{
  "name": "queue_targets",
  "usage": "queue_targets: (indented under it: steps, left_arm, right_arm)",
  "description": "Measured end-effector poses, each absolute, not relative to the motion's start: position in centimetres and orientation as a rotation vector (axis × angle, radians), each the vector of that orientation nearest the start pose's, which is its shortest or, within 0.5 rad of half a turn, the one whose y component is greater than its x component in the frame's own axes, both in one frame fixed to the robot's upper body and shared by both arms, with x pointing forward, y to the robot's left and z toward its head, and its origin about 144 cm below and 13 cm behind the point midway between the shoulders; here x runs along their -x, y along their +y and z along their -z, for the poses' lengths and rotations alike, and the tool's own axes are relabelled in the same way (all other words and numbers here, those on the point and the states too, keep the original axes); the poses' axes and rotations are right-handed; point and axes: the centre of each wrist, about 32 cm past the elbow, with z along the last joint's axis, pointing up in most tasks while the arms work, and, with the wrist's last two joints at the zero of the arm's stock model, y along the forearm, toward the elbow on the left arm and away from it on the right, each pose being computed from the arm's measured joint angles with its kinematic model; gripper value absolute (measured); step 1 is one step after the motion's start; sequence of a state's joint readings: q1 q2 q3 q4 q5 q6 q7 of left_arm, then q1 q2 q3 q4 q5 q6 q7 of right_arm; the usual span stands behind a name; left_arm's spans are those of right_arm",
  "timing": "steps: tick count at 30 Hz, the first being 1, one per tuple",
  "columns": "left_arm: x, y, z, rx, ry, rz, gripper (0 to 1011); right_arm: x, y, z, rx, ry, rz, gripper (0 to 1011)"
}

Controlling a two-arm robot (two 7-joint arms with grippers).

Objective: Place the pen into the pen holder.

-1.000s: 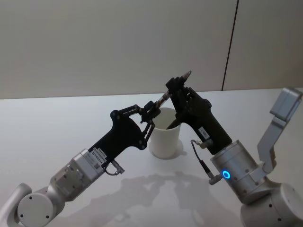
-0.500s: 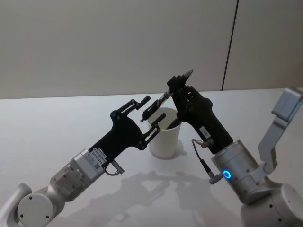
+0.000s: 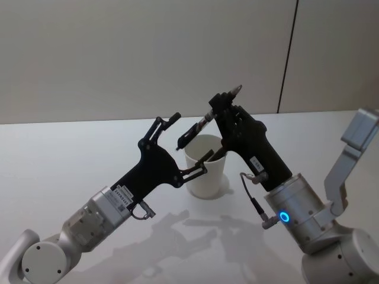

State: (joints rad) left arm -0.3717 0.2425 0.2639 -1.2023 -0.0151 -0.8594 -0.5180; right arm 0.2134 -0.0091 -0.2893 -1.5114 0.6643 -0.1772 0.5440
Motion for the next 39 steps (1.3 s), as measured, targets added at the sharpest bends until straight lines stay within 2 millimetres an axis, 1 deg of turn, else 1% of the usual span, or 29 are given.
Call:
queue_targets:
  steps: [3, 15, 28, 39]
  left_arm:
    - [-55.3, 24.8, -116.4, 0.229, -0.835, -0.711, 1003]
    - [-55.3, 24.8, -116.4, 0.229, -0.835, -0.711, 1000]
    - [-55.3, 24.8, -116.4, 0.229, -0.835, -0.711, 1000]
    - [-55.3, 24.8, -116.4, 0.229, -0.835, -0.711, 1000]
  right_arm:
    - [-50.5, -13.2, -120.0, -0.695, 0.128, 0.714, 117]
    - [-50.3, -13.4, -120.5, -0.666, 0.05, 0.765, 118]
    - [-49.9, -13.6, -121.2, -0.563, -0.127, 0.899, 118]
    - [-50.1, -13.4, -121.7, -0.453, -0.278, 1.022, 117]
